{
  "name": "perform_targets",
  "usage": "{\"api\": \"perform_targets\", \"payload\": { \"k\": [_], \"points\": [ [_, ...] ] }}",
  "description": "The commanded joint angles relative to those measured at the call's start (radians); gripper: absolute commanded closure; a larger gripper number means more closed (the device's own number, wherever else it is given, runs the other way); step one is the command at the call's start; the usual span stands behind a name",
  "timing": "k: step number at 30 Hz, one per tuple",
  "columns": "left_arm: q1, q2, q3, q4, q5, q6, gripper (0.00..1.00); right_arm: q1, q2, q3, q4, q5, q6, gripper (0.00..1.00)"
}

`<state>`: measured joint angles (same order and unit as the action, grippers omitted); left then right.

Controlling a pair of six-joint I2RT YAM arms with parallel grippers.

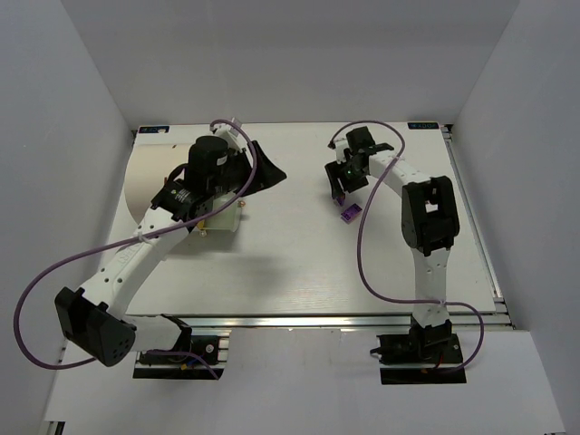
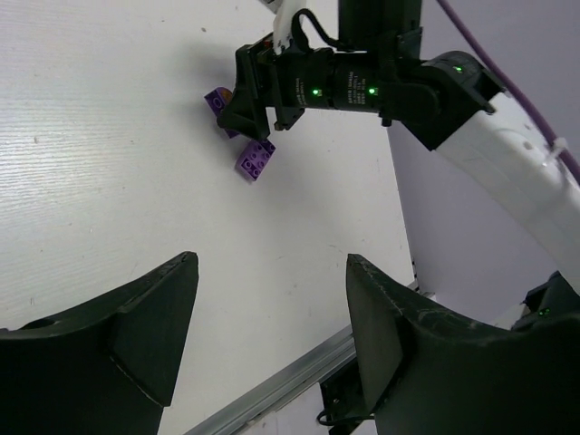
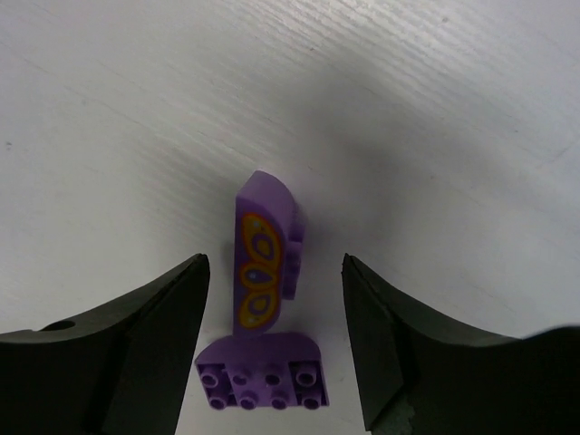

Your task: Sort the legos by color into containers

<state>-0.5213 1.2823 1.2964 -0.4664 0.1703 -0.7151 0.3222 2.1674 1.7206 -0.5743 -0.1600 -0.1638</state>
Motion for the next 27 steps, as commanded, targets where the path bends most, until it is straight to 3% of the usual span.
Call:
{"api": "perform_targets", "payload": {
  "k": [1, 4, 8, 9, 11, 17, 19, 22, 26, 27],
  "points": [
    [-0.005, -0.057, -0.006, 0.005, -0.022, 0.003, 0.24, 0.002, 0.038, 0.042, 0.022, 0.007, 0.003, 0.36],
    [-0.005, -0.067, -0.014, 0.000, -0.023, 0.006, 0.24, 0.006, 0.063, 0.060, 0.027, 0.034, 0.000, 0.47],
    [-0.005, -0.080, -0.006, -0.002, -0.028, 0.016, 0.24, 0.008, 0.052, 0.060, 0.040, 0.028, -0.025, 0.78],
    [-0.005, -0.084, -0.006, 0.005, -0.028, 0.016, 0.24, 0.006, 0.042, 0.056, 0.047, 0.021, -0.032, 0.90],
    [-0.005, -0.104, -0.012, 0.015, -0.031, 0.020, 0.24, 0.009, -0.013, 0.019, 0.094, -0.039, -0.066, 1.00],
    [-0.005, -0.161, -0.003, 0.058, -0.023, 0.054, 0.24, 0.070, -0.110, 0.060, 0.051, -0.543, -0.221, 1.00],
    [-0.005, -0.170, 0.024, 0.057, -0.023, 0.065, 0.24, 0.100, -0.129, 0.060, 0.091, -0.629, -0.195, 1.00],
    [-0.005, -0.182, 0.067, 0.037, -0.037, 0.071, 0.24, 0.189, -0.130, 0.073, 0.223, -0.647, -0.097, 1.00],
    [-0.005, -0.195, 0.101, 0.011, -0.061, 0.071, 0.24, 0.290, -0.071, 0.114, 0.476, -0.581, 0.139, 1.00],
    [-0.005, -0.202, 0.104, 0.003, -0.067, 0.071, 0.24, 0.296, -0.045, 0.170, 0.554, -0.569, 0.270, 1.00]
  ]
}}
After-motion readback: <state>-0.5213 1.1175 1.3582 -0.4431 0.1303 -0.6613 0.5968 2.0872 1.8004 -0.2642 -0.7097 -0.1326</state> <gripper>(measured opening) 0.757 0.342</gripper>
